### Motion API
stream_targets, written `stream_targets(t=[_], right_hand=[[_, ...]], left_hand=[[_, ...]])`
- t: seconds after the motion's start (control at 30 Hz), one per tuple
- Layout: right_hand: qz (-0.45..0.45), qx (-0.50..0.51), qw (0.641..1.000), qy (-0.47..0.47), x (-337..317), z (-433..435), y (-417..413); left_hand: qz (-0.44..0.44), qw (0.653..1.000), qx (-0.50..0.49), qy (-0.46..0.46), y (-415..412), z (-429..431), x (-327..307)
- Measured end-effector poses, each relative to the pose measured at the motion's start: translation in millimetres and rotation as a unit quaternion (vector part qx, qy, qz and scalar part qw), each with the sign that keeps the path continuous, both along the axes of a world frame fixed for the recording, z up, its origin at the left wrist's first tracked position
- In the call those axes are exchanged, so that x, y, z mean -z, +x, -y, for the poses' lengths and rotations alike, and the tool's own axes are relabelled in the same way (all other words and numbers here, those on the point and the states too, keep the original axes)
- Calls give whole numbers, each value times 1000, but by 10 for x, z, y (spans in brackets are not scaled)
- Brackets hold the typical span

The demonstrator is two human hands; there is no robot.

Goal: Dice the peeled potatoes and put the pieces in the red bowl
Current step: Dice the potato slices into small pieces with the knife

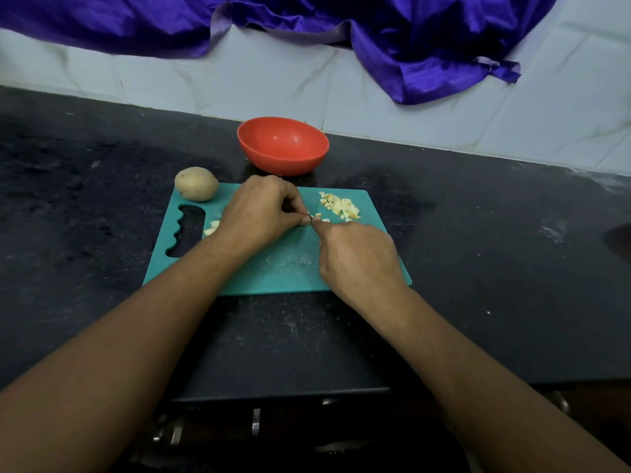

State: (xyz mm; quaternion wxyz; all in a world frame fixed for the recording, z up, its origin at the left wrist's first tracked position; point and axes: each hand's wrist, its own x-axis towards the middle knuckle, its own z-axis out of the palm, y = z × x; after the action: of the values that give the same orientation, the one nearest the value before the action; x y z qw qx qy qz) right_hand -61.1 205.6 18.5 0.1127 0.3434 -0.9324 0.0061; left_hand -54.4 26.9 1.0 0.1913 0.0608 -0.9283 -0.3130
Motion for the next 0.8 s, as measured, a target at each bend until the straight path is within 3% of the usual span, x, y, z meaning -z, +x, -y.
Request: stream_targets(t=[0.1,0.17,0.27,0.33,0.47,0.6,0.8], right_hand=[[16,-11,1000,-9,-8,-105,-24],[77,-3,993,-92,36,-224,-93],[207,17,938,-276,139,-339,-263],[228,30,917,-325,160,-364,-321],[166,9,946,-278,145,-318,-179],[45,-27,987,-151,101,-226,41],[-7,-41,999,-27,50,-189,-9]], left_hand=[[-2,1000,-5,-5,24,-9,-13],[-2,1000,-5,-7,35,-6,-12],[-6,1000,6,-3,46,1,-15],[-8,1000,11,16,48,8,-15],[-18,998,-5,53,67,43,-53],[-19,998,-39,50,87,98,-97],[-14,995,-91,29,106,180,-166]])
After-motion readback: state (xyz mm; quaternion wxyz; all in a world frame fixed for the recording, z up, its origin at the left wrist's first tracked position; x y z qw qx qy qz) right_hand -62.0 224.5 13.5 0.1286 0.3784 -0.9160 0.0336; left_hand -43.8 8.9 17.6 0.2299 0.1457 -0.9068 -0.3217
